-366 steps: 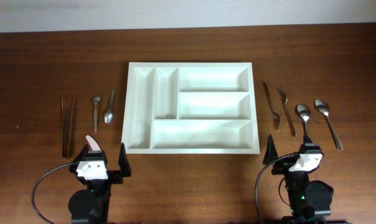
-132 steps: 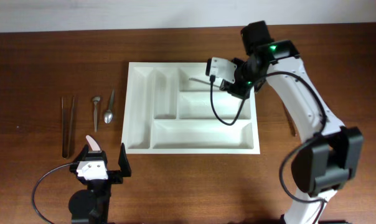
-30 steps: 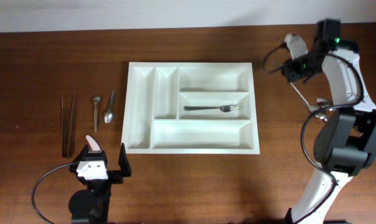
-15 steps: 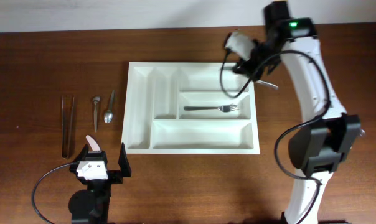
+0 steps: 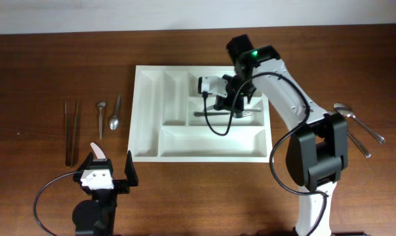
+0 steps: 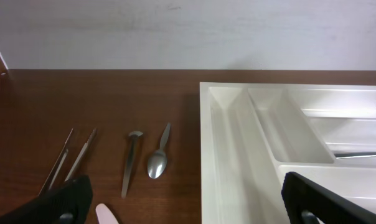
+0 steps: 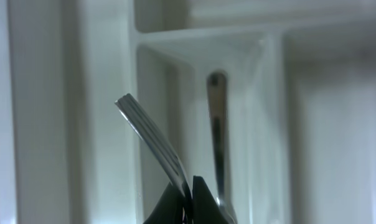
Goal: Pack container
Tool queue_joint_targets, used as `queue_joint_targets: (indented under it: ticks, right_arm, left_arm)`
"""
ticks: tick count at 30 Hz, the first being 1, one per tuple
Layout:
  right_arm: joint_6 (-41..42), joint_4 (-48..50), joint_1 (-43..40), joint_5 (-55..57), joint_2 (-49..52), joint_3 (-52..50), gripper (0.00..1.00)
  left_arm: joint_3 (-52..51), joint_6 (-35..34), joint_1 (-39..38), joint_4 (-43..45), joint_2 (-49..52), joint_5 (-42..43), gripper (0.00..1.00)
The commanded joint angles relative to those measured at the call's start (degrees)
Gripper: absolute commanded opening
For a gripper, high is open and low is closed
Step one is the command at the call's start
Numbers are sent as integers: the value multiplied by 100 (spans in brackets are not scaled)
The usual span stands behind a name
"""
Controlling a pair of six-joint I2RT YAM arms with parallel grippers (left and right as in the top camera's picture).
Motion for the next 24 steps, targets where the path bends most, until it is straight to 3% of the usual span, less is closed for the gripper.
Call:
queue_joint_targets:
  ticks: [1, 2, 4, 5, 11, 18, 24]
  right_arm:
    - [122, 168, 85, -15, 28, -101, 7]
    - [234, 256, 83, -15, 28, -101, 17]
    - [330, 369, 72, -13, 28, -98, 56]
    - [330, 402, 59, 7, 28, -98, 59]
    - [1246, 352, -297, 590, -35, 103, 62]
    - [2081, -238, -1379, 1388, -111, 350, 63]
    - [2155, -417, -2437, 1847, -107, 345, 63]
  left_arm:
    - [-66, 9, -22, 17, -50, 63, 99]
    - [-66, 9, -22, 17, -50, 63, 99]
    - [-66, 11, -22, 17, -50, 63, 99]
    - [-66, 9, -22, 17, -50, 63, 99]
    - [-66, 11, -22, 17, -50, 63, 99]
    - [-66, 9, -22, 17, -50, 63, 99]
    - [-66, 9, -22, 17, -50, 63, 99]
